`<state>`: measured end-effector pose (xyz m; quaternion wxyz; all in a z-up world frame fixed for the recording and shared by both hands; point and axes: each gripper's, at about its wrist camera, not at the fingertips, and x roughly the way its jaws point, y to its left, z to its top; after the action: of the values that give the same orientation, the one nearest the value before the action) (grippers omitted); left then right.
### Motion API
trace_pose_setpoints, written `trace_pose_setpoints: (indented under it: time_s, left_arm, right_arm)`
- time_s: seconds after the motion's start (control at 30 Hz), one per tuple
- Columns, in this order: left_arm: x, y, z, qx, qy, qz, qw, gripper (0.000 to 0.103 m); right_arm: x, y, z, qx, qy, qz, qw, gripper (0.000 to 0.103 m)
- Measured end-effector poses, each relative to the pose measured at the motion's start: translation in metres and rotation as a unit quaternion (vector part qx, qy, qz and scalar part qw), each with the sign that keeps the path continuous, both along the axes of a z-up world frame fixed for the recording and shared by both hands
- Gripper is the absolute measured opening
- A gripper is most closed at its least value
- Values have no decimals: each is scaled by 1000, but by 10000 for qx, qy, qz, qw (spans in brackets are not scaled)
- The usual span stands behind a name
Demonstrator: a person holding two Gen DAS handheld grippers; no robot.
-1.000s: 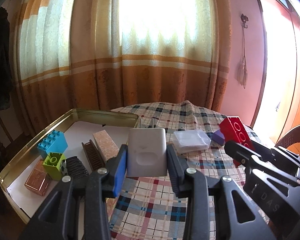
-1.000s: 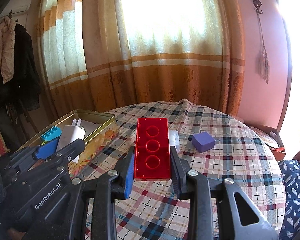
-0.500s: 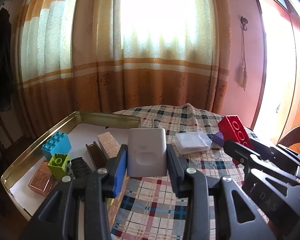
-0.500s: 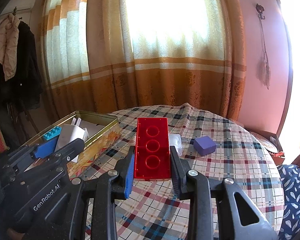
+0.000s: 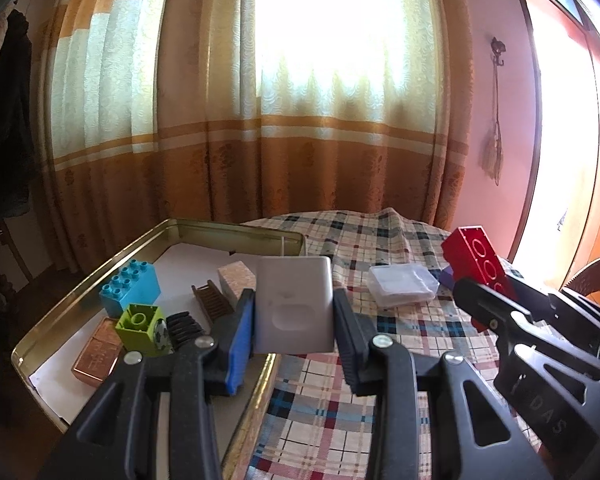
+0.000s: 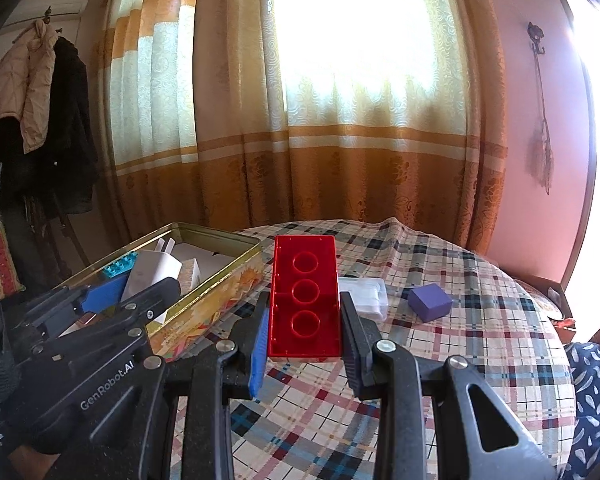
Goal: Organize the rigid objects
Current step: 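Carry the white charger and red brick over the gold tray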
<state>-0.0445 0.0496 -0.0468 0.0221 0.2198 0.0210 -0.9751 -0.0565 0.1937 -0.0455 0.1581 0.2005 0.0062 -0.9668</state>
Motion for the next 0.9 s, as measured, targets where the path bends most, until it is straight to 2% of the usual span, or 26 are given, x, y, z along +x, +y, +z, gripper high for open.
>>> trace_pose_setpoints:
  time_s: [0.9]
  left_arm:
    - [12, -16, 3, 8, 160, 105, 9998, 37]
  right_arm:
    - [3, -27, 0, -42, -22, 286, 9996, 34]
